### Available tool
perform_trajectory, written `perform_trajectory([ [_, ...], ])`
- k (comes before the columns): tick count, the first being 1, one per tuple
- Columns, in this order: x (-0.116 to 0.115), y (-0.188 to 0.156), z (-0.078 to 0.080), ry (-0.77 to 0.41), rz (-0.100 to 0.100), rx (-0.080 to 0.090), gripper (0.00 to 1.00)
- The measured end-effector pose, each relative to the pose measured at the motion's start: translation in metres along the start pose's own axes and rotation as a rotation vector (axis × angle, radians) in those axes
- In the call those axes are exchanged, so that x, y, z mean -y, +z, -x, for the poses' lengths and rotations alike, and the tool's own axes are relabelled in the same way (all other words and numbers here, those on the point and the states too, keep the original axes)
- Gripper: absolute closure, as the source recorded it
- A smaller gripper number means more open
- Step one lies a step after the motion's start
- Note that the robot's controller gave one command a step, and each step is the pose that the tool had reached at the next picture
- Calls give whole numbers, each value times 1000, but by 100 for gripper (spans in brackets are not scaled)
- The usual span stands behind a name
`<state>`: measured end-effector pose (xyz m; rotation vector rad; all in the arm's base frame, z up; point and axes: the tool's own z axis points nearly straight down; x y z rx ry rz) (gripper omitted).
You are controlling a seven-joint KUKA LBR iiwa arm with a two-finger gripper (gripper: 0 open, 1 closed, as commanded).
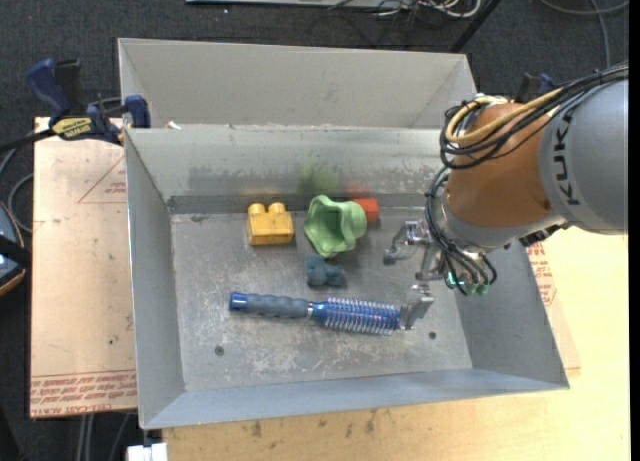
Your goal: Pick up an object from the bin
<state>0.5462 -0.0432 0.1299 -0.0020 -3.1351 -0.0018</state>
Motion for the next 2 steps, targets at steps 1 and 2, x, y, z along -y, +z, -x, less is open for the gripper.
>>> perform_trajectory([
  [1, -73, 57, -14, -26, -1, 12, 0],
  [2, -112, 30, -27, -137, 1, 9, 0],
])
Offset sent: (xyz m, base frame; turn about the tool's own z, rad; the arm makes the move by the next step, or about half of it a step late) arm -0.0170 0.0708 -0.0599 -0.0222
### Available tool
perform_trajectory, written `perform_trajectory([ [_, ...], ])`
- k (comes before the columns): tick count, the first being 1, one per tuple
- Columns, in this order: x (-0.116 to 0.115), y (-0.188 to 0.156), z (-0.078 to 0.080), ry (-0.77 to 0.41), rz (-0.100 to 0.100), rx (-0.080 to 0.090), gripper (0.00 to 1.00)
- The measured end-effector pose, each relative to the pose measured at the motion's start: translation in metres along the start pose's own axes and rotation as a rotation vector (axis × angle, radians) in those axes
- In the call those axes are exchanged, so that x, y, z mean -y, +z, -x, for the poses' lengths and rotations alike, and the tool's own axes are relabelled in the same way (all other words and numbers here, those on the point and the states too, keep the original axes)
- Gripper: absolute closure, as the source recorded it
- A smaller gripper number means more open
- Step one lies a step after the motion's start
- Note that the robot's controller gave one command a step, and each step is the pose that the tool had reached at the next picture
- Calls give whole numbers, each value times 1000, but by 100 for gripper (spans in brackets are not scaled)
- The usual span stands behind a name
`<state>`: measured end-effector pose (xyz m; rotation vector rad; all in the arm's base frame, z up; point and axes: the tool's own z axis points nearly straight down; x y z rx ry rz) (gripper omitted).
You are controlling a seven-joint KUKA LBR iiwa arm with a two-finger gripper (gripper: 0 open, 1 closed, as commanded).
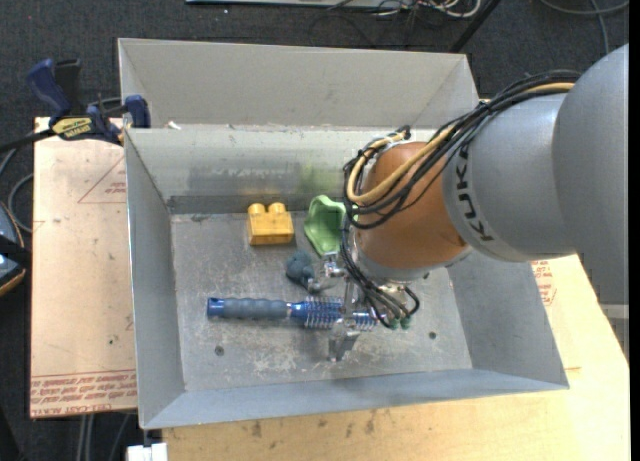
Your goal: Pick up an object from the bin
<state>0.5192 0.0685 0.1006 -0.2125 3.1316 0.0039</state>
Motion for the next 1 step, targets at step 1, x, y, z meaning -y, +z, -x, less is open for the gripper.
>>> perform_trajectory([
  [1, 18, -7, 18, -217, -2, 0, 0],
])
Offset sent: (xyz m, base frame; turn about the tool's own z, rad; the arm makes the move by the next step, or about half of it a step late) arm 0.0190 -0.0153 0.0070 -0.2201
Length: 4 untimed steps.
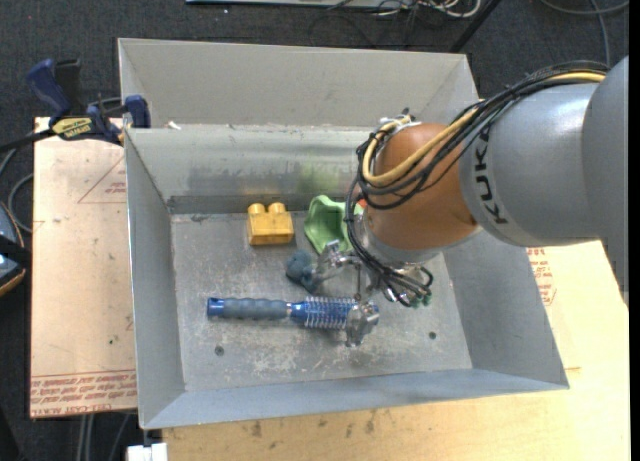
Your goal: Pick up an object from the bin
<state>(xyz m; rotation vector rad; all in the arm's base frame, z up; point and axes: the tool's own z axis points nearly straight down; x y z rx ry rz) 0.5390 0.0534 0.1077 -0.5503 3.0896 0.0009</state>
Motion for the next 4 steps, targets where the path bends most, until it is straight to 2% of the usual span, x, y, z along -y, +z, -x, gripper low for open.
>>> perform_trajectory([
  [1, -13, 33, -8, 230, -1, 7, 0],
  [2, -13, 30, -6, 229, 0, 1, 0],
  [3, -13, 28, -4, 229, 0, 8, 100],
  [4, -13, -18, -2, 228, 0, 2, 100],
])
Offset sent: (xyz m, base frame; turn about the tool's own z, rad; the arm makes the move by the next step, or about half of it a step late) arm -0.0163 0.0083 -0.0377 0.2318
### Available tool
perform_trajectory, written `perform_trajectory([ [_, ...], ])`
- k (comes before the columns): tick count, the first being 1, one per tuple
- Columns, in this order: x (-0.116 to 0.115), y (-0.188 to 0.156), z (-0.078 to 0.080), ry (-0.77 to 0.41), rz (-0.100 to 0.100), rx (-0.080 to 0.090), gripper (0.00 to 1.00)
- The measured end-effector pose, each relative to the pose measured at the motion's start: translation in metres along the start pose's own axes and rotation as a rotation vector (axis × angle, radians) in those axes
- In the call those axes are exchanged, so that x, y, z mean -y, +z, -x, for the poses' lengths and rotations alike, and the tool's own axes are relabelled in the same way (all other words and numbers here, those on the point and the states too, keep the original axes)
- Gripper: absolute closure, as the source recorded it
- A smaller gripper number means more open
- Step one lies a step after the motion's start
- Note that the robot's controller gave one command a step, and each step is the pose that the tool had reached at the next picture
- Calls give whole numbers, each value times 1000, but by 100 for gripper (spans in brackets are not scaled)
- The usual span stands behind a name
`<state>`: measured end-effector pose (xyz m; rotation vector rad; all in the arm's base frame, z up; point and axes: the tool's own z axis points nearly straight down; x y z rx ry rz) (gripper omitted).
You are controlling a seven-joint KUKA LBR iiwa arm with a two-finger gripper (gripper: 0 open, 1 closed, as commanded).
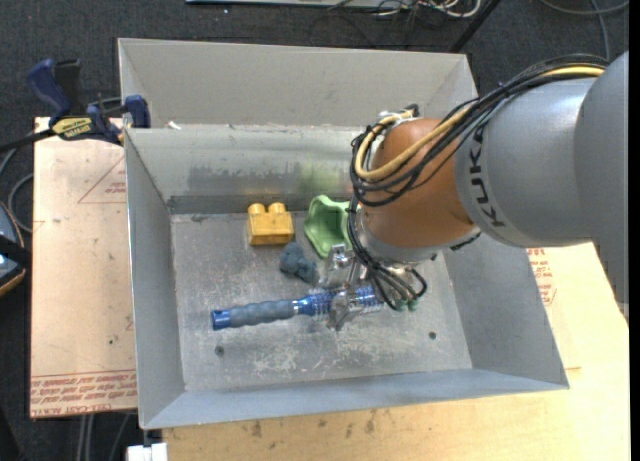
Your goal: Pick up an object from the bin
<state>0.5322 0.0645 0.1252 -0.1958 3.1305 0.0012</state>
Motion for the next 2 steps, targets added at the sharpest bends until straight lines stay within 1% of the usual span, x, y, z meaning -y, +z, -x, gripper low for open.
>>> perform_trajectory([
  [1, 0, -40, 1, -1, 0, 0, 100],
  [2, -1, -42, 2, -3, 0, -4, 100],
])
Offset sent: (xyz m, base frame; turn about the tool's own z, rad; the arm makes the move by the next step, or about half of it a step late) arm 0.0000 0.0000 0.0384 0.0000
